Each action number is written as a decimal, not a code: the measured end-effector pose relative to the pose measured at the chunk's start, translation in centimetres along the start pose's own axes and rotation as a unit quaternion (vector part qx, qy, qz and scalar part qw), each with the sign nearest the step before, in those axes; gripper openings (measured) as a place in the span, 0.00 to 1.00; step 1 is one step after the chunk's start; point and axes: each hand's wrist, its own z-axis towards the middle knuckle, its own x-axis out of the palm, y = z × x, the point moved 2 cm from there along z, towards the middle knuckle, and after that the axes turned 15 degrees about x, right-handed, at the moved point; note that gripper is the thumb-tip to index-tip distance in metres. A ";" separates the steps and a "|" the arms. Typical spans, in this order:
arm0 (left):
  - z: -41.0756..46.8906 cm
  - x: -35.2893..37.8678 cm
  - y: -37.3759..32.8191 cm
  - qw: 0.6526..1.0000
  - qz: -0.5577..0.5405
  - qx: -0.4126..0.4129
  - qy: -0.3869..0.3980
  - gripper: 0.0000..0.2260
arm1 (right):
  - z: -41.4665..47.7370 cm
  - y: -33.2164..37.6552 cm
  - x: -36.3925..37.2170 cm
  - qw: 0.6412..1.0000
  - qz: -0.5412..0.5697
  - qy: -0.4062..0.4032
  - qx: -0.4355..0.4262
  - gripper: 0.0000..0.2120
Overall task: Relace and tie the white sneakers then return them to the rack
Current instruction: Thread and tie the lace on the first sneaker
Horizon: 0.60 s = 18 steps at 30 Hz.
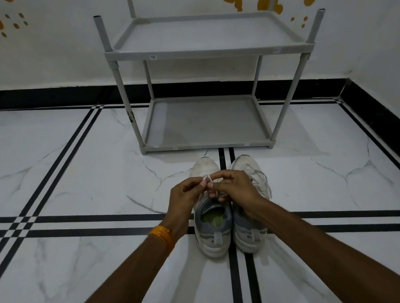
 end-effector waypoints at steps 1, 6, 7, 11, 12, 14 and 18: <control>0.1 0.1 0.0 1.000 0.007 0.011 -0.006 0.10 | 0.0 0.1 0.0 1.000 -0.006 -0.005 -0.001 0.08; 0.9 0.2 -0.1 0.995 0.080 0.058 0.002 0.09 | 0.1 0.0 -0.2 1.000 -0.018 -0.005 -0.004 0.09; 1.0 0.2 -0.1 0.994 0.092 0.065 0.006 0.09 | 0.1 0.0 -0.3 1.000 -0.013 0.003 -0.001 0.09; 0.7 0.5 -0.1 0.988 0.122 0.088 0.017 0.10 | 0.4 0.2 -0.5 0.999 -0.014 0.036 0.016 0.10; 0.7 0.5 0.0 0.988 0.125 0.090 0.022 0.10 | 0.4 0.3 -0.6 0.999 -0.018 0.043 0.020 0.10; 0.9 0.6 -0.1 0.989 0.119 0.083 0.035 0.10 | 0.5 0.4 -0.9 0.997 -0.031 0.061 0.034 0.11; 1.7 0.4 -0.8 0.993 0.091 0.052 0.056 0.14 | 0.8 1.0 -1.6 0.992 -0.067 0.088 0.060 0.15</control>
